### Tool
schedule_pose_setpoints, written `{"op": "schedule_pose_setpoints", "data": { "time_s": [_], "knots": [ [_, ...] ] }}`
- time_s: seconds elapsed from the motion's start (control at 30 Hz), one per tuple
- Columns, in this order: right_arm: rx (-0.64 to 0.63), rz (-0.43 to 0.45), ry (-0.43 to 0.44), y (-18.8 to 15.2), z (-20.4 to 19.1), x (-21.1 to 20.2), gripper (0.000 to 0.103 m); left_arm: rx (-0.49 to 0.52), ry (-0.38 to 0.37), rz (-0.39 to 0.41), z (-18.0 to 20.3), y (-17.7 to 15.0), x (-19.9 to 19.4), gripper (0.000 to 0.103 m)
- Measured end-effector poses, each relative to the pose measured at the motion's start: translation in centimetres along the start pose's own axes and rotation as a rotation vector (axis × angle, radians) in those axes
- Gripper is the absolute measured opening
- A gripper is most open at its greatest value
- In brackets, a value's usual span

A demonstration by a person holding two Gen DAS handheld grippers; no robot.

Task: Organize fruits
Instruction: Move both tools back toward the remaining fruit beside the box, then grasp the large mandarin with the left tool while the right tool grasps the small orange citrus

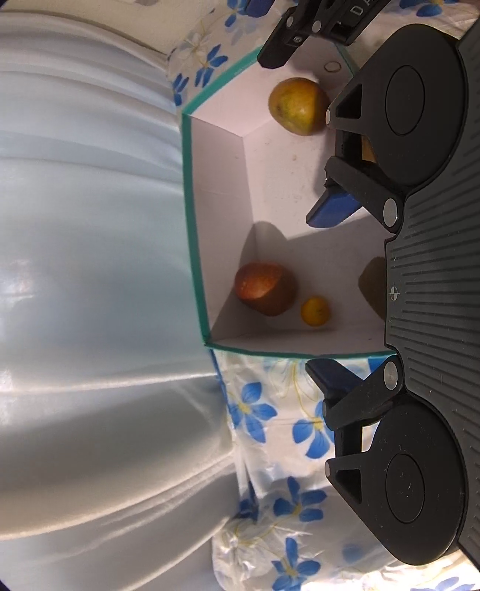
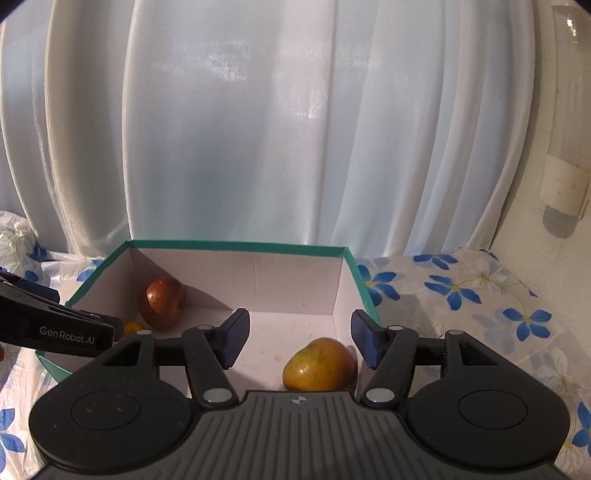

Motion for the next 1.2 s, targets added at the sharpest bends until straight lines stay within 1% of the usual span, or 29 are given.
{"op": "schedule_pose_setpoints", "data": {
  "time_s": [0.1, 0.17, 0.23, 0.33, 0.43, 0.47, 0.53, 0.63, 0.77, 0.83, 1.0, 1.2],
  "knots": [
    [0.047, 0.071, -0.027, 0.4, 1.3, -2.2, 0.065, -0.035, 0.034, 0.058, -1.4, 0.2, -1.4, 0.084],
    [0.083, 0.096, -0.033, 0.4, 2.1, -3.4, 0.068, -0.054, 0.063, 0.088, -2.2, -0.1, -2.3, 0.084],
    [0.110, 0.101, -0.035, 0.0, 2.8, -4.4, 0.069, -0.063, 0.070, 0.112, -2.5, -0.6, -3.0, 0.084],
    [0.118, 0.112, -0.040, -0.8, 3.4, -5.6, 0.071, -0.038, 0.036, 0.143, -2.1, -2.0, -4.2, 0.084],
    [0.126, 0.108, -0.042, -2.4, 3.5, -6.6, 0.079, -0.002, 0.010, 0.170, -1.2, -3.8, -5.0, 0.084],
    [0.125, 0.105, -0.040, -3.0, 3.5, -6.8, 0.079, 0.008, 0.001, 0.173, -0.8, -4.5, -5.1, 0.084],
    [0.116, 0.097, -0.042, -4.1, 3.4, -7.2, 0.079, 0.035, -0.033, 0.171, 0.1, -6.0, -5.1, 0.084],
    [0.117, 0.076, -0.038, -5.7, 3.4, -7.5, 0.079, 0.077, -0.078, 0.148, 1.5, -8.1, -4.8, 0.084],
    [0.112, 0.044, -0.042, -7.3, 3.3, -7.5, 0.079, 0.143, -0.109, 0.148, 3.5, -10.9, -4.7, 0.084],
    [0.104, 0.030, -0.042, -8.2, 3.3, -7.4, 0.079, 0.167, -0.123, 0.134, 4.2, -11.9, -4.4, 0.084],
    [0.099, -0.005, -0.038, -9.9, 3.1, -7.2, 0.079, 0.182, -0.141, 0.093, 5.1, -13.6, -3.5, 0.083],
    [0.096, -0.033, -0.032, -10.8, 3.6, -6.6, 0.079, 0.212, -0.199, 0.104, 6.4, -14.9, -2.8, 0.083]
  ]
}}
Point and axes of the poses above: each gripper's, at about its wrist camera, not at the fingertips, and x roughly the way its jaws point, z to its right, y to its top, the point moved 6 cm from there along x, roughly the way its jaws point, and after that the axes turned 7 degrees about -y, right-handed, at the moved point
